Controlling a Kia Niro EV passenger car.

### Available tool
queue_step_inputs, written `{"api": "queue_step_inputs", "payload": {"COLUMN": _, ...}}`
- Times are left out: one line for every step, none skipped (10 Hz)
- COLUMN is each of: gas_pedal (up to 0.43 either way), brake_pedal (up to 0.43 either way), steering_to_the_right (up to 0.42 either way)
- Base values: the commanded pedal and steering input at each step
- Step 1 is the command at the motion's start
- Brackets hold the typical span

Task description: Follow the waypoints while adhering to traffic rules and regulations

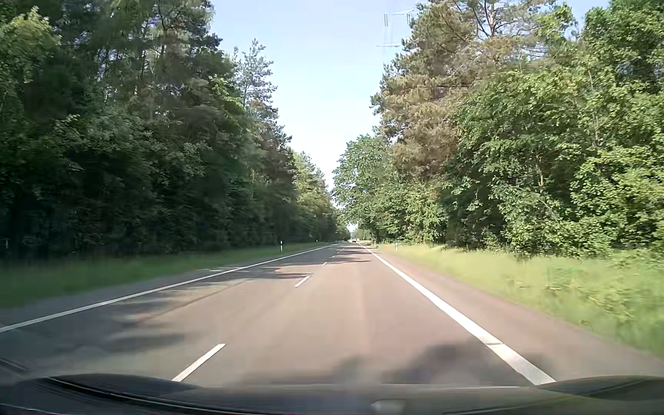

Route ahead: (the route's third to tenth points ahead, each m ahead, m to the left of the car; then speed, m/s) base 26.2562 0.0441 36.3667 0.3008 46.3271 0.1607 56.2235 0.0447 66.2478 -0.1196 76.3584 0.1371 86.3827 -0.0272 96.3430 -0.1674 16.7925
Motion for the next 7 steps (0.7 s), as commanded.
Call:
{"api": "queue_step_inputs", "payload": {"gas_pedal": 0.13, "brake_pedal": 0.024, "steering_to_the_right": -0.001}}
{"api": "queue_step_inputs", "payload": {"gas_pedal": 0.13, "brake_pedal": 0.03, "steering_to_the_right": 0.0}}
{"api": "queue_step_inputs", "payload": {"gas_pedal": 0.13, "brake_pedal": 0.03, "steering_to_the_right": 0.0}}
{"api": "queue_step_inputs", "payload": {"gas_pedal": 0.13, "brake_pedal": 0.03, "steering_to_the_right": 0.0}}
{"api": "queue_step_inputs", "payload": {"gas_pedal": 0.13, "brake_pedal": 0.024, "steering_to_the_right": 0.0}}
{"api": "queue_step_inputs", "payload": {"gas_pedal": 0.13, "brake_pedal": 0.03, "steering_to_the_right": 0.0}}
{"api": "queue_step_inputs", "payload": {"gas_pedal": 0.13, "brake_pedal": 0.03, "steering_to_the_right": 0.0}}
